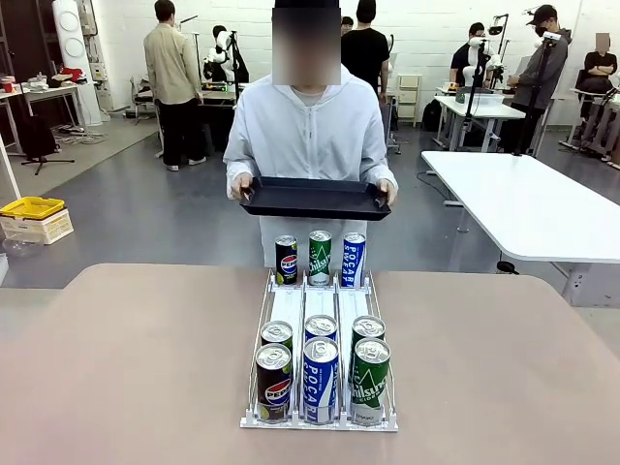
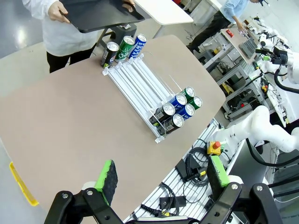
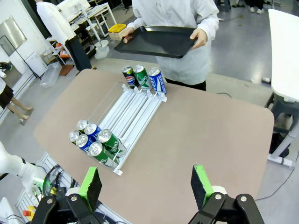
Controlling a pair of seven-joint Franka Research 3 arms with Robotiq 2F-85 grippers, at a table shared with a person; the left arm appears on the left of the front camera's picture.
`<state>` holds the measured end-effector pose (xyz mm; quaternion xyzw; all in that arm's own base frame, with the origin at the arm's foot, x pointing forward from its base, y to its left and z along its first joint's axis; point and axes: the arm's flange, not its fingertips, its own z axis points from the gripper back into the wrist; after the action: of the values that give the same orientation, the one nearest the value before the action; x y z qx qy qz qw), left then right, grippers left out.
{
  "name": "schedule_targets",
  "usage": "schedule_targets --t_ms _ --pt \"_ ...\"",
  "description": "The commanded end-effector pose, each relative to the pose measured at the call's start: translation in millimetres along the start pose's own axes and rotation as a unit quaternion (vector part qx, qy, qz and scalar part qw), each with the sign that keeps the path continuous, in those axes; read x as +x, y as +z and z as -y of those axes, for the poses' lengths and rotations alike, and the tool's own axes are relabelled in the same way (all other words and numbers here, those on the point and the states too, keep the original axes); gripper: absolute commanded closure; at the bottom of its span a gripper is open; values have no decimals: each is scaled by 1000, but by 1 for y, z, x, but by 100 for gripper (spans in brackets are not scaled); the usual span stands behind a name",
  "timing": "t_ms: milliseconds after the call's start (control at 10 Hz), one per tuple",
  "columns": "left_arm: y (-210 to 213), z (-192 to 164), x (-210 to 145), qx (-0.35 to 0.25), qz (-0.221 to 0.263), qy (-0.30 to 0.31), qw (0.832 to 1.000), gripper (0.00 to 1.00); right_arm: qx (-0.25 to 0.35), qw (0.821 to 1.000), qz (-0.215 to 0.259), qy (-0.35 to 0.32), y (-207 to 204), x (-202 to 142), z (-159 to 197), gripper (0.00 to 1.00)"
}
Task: Retrieve and hand over the desired beverage to the person.
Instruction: Pick up a can of the same type that the person held from the Automatic Can Dispenser.
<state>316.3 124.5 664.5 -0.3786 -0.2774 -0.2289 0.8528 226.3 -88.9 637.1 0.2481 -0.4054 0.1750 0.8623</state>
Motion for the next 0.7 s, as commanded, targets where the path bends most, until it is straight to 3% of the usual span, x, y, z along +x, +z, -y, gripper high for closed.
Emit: schedule_targets --t_ms 0,600 --pt "2 -1 2 -5 3 -12 1000 0 1 1000 1 -2 0 0 1 0" --pt "2 -1 2 -5 3 -12 1000 0 1 1000 1 -2 0 0 1 0"
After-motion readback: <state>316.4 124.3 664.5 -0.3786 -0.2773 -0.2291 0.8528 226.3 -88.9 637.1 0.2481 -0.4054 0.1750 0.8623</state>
